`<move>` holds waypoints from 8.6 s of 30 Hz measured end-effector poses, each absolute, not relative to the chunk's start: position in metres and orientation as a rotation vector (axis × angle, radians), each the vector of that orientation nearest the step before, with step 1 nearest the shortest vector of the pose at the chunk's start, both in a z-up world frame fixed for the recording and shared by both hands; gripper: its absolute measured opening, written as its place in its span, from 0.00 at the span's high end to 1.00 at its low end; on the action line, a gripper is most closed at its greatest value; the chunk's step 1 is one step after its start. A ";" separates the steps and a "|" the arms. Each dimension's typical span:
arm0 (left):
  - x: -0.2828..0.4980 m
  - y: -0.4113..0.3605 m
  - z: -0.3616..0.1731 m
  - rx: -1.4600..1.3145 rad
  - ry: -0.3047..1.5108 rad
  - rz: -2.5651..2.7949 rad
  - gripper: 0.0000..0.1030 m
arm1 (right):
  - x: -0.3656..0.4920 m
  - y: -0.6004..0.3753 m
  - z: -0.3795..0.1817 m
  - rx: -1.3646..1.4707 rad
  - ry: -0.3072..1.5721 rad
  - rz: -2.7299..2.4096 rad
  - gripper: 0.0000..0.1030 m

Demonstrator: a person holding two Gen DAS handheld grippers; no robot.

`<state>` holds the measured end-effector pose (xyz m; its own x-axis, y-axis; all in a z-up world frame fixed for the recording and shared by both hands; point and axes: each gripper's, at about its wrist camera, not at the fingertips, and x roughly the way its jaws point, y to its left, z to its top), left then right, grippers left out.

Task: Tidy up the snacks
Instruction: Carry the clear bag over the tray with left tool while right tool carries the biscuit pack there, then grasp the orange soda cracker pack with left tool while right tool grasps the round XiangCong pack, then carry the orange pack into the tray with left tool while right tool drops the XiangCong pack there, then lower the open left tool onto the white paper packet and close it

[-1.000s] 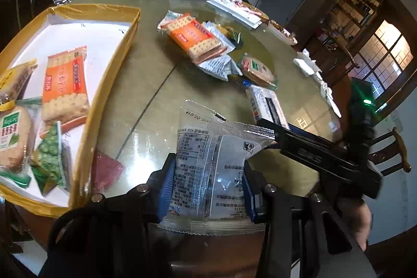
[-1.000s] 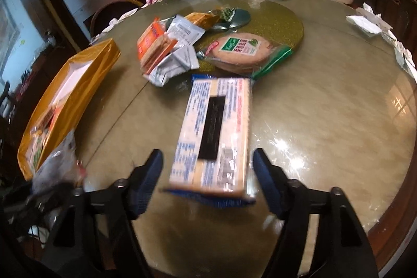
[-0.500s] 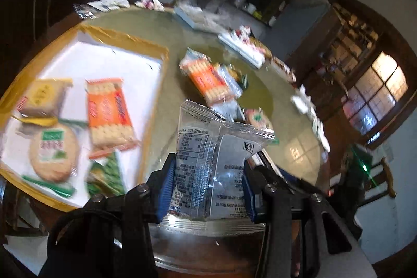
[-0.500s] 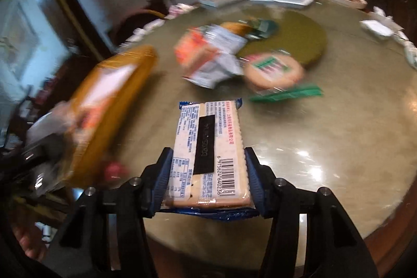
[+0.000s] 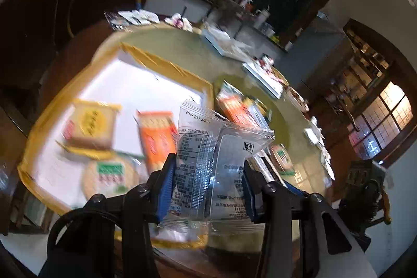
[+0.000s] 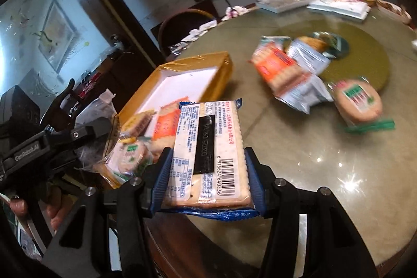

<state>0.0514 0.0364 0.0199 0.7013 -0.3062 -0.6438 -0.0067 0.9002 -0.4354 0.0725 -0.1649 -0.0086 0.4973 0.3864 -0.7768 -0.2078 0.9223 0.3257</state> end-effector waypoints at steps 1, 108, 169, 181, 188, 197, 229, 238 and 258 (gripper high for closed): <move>0.055 0.043 0.022 -0.429 0.778 -0.162 0.57 | 0.079 -0.159 -0.006 0.188 0.982 0.373 0.46; 0.163 -0.116 -0.067 -0.190 1.060 -0.115 0.48 | 0.082 -0.305 -0.048 -0.092 1.095 -0.094 0.24; 0.079 0.139 -0.014 -0.511 0.829 0.014 0.49 | 0.129 -0.031 -0.059 -0.105 1.100 0.495 0.27; 0.103 0.150 -0.032 -0.488 0.892 0.046 0.49 | 0.121 -0.012 -0.055 -0.191 1.068 0.485 0.27; 0.098 0.152 -0.029 -0.498 0.879 0.061 0.48 | 0.123 -0.001 -0.077 -0.243 1.143 0.468 0.26; 0.067 0.122 -0.005 -0.457 0.788 0.053 0.25 | 0.104 -0.053 -0.038 -0.042 1.065 0.487 0.22; 0.059 -0.168 -0.058 -0.036 1.104 -0.576 0.22 | 0.024 -0.334 -0.004 0.355 0.923 0.021 0.21; 0.093 -0.159 -0.052 -0.011 1.037 -0.466 0.22 | 0.021 -0.346 -0.006 0.371 0.921 0.009 0.21; 0.098 -0.184 -0.077 0.164 1.114 -0.437 0.31 | 0.024 -0.343 -0.006 0.367 0.927 0.011 0.21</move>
